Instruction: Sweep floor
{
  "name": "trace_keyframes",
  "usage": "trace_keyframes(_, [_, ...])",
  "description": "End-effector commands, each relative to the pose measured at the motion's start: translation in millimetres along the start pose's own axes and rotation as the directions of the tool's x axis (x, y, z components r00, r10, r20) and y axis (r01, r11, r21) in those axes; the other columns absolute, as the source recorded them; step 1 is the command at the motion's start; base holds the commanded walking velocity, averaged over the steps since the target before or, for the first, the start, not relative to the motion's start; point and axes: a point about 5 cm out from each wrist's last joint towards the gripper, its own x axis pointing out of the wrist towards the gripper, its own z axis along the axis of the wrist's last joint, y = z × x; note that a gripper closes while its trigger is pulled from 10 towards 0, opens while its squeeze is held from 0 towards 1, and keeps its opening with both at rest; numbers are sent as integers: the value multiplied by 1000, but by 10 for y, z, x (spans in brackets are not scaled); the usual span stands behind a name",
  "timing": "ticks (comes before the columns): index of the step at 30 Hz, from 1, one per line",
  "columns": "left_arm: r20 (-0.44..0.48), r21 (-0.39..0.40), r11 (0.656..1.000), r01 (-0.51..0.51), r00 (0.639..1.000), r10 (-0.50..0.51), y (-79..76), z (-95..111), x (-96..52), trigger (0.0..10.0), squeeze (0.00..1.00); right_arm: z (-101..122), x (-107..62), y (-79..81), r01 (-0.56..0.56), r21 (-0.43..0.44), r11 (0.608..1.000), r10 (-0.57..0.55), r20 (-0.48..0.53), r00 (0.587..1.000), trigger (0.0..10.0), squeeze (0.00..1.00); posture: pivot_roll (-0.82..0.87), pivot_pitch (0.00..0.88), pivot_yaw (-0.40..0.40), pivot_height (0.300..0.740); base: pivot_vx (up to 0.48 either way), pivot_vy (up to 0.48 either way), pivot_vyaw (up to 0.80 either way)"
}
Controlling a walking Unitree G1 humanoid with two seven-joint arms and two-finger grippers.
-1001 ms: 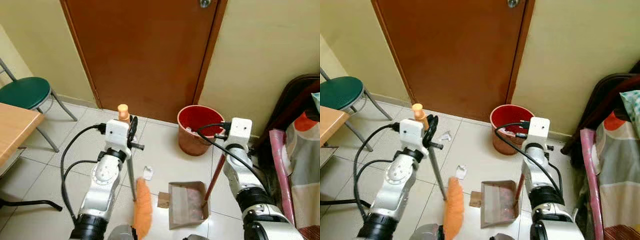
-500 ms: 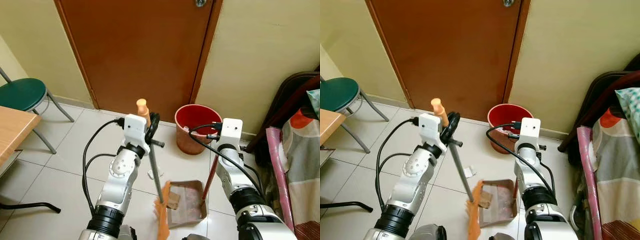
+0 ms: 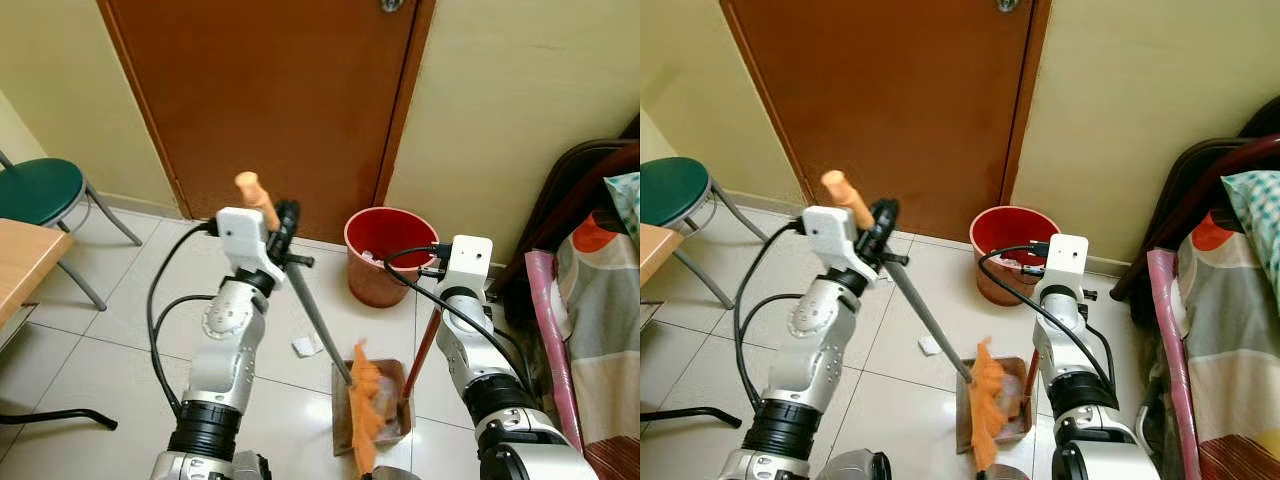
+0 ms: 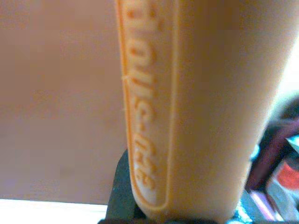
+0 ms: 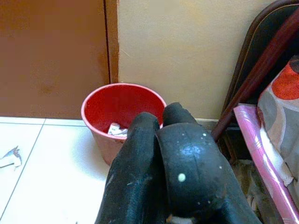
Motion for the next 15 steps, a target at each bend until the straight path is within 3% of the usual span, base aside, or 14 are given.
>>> trace_keyframes(1, [137, 22, 1000, -6, 991, 3, 11, 340, 99, 10000, 0, 91, 25, -9, 3, 22, 1000, -4, 24, 1000, 10000, 0, -30, 91, -35, 740, 0, 0, 0])
trace_keyframes(6, [182, 81, 996, -39, 983, 24, 143, 512, 88, 10000, 0, 99, 15, -60, 11, 27, 1000, -11, 30, 999, 10000, 0, -27, 103, -35, 740, 0, 0, 0])
trace_keyframes(10, [165, 193, 978, -74, 985, 42, 315, 562, -39, 10000, 0, 146, 0, -164, 29, 88, 996, -34, 58, 998, 10000, 0, -29, 123, -36, 740, 0, 0, 0])
trace_keyframes(15, [167, 252, 965, -76, 985, 34, 316, 608, -135, 10000, 0, 189, -18, -255, 29, 105, 994, -39, 90, 995, 10000, 0, -15, 124, -33, 740, 0, 0, 0])
